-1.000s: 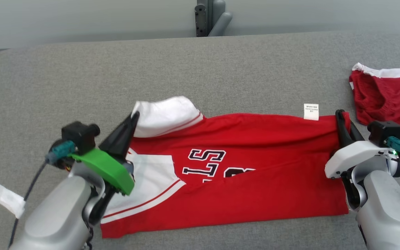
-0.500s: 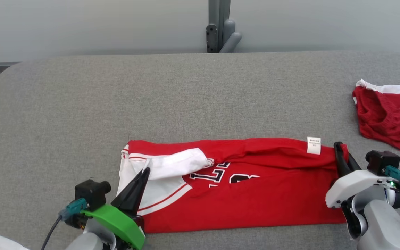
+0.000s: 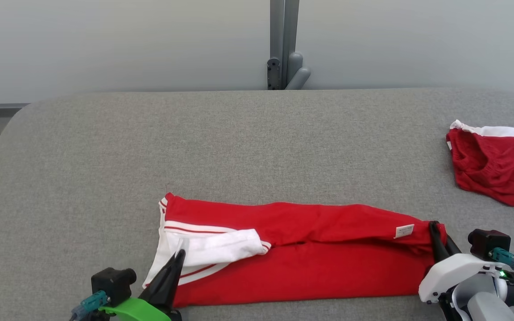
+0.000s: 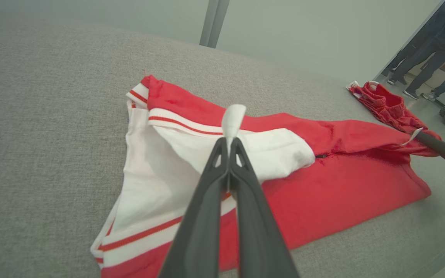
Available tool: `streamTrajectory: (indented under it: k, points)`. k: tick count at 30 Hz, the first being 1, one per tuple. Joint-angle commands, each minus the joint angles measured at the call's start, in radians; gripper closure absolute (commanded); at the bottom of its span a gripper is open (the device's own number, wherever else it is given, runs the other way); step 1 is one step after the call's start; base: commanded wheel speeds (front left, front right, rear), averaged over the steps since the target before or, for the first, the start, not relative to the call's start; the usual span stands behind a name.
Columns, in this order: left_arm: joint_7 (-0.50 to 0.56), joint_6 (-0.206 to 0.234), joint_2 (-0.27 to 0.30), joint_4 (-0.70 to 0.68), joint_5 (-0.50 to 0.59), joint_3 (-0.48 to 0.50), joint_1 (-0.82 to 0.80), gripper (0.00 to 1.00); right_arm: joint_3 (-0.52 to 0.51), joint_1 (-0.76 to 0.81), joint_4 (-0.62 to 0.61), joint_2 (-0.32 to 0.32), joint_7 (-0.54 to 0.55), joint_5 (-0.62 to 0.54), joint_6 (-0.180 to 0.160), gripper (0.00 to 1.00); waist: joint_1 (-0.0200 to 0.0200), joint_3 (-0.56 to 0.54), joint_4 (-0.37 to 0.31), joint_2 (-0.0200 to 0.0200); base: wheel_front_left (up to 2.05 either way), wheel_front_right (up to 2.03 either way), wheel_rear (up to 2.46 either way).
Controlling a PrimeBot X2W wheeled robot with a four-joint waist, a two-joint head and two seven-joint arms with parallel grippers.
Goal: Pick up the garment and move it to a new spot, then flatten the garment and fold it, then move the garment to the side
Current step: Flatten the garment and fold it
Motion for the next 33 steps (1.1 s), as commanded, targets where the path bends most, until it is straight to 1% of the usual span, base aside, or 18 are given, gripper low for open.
streamTrajectory:
  k: [1,2,3,4,5,6,8,13,16,18,22,25,28,33]
  points:
    - [-0.003,0.002,-0.003,0.000,0.007,0.003,0.016,1.00,-0.004,0.014,0.004,-0.004,0.000,0.008,-0.002,1.00,0.0000,-0.003,0.001,0.0012,0.00,0.00,0.00]
    - [-0.002,0.002,-0.005,0.003,0.005,0.007,0.023,1.00,-0.006,0.016,0.006,-0.004,0.000,0.007,-0.002,1.00,0.0000,-0.004,0.001,0.0012,0.00,0.00,0.00]
    - [-0.003,0.002,-0.008,0.005,0.007,0.009,0.028,0.85,-0.008,0.016,0.007,-0.004,0.000,0.005,-0.002,0.87,0.0000,-0.005,0.002,0.0012,0.00,0.00,0.00]
    - [-0.002,0.002,-0.009,0.006,0.011,0.013,0.032,0.55,-0.013,0.017,0.008,-0.005,0.000,0.004,-0.002,0.50,0.0000,-0.005,0.002,0.0012,0.00,0.00,0.00]
    - [-0.003,0.002,-0.012,0.011,0.014,0.023,0.037,0.00,-0.020,0.018,0.009,-0.004,0.000,0.004,-0.002,0.00,0.0000,-0.004,0.003,0.0012,0.00,0.00,0.00]
    - [-0.002,0.002,-0.010,0.020,0.031,0.030,0.041,0.00,-0.025,0.019,0.009,-0.004,0.000,0.001,-0.002,0.00,0.0000,-0.003,0.003,0.0012,0.00,0.00,0.00]
    - [-0.003,0.002,-0.021,0.027,0.075,0.079,0.047,0.00,-0.044,0.016,-0.007,-0.005,0.000,-0.008,-0.002,0.00,0.0000,-0.002,0.003,0.0012,0.00,0.00,0.00]
    - [-0.001,0.015,-0.069,0.000,0.248,0.210,0.085,0.00,-0.091,0.021,-0.056,0.004,0.000,-0.042,-0.002,0.00,0.0000,0.000,0.001,0.0012,0.00,0.00,0.00]
    - [-0.001,0.025,-0.102,-0.031,0.351,0.271,0.110,0.00,-0.110,0.029,-0.072,0.011,0.000,-0.059,-0.002,0.00,0.0000,0.001,0.003,0.0012,0.00,0.00,0.00]
    - [-0.001,0.041,-0.119,-0.056,0.425,0.312,0.126,0.00,-0.115,0.035,-0.072,0.021,0.000,-0.067,-0.002,0.00,0.0000,0.003,0.005,0.0012,0.00,0.00,0.00]
    - [-0.001,0.030,-0.170,-0.073,0.488,0.367,0.157,0.00,-0.120,0.036,-0.064,0.027,0.000,-0.077,-0.002,0.00,0.0000,0.006,0.009,0.0012,0.00,0.00,0.00]
    - [-0.001,0.019,-0.193,-0.070,0.517,0.392,0.163,0.00,-0.122,0.040,-0.047,0.033,0.000,-0.084,-0.002,0.00,0.0000,0.009,0.012,0.0012,0.00,0.00,0.00]
    - [-0.001,0.010,-0.209,-0.068,0.538,0.412,0.170,0.00,-0.123,0.038,-0.019,0.035,0.000,-0.090,-0.002,0.00,0.0000,0.014,0.016,0.0012,0.00,0.00,0.00]
    - [-0.001,0.002,-0.229,-0.060,0.554,0.418,0.161,0.00,-0.132,0.023,0.060,0.034,0.000,-0.095,-0.002,0.00,0.0000,0.025,0.030,0.0012,0.00,0.00,0.00]
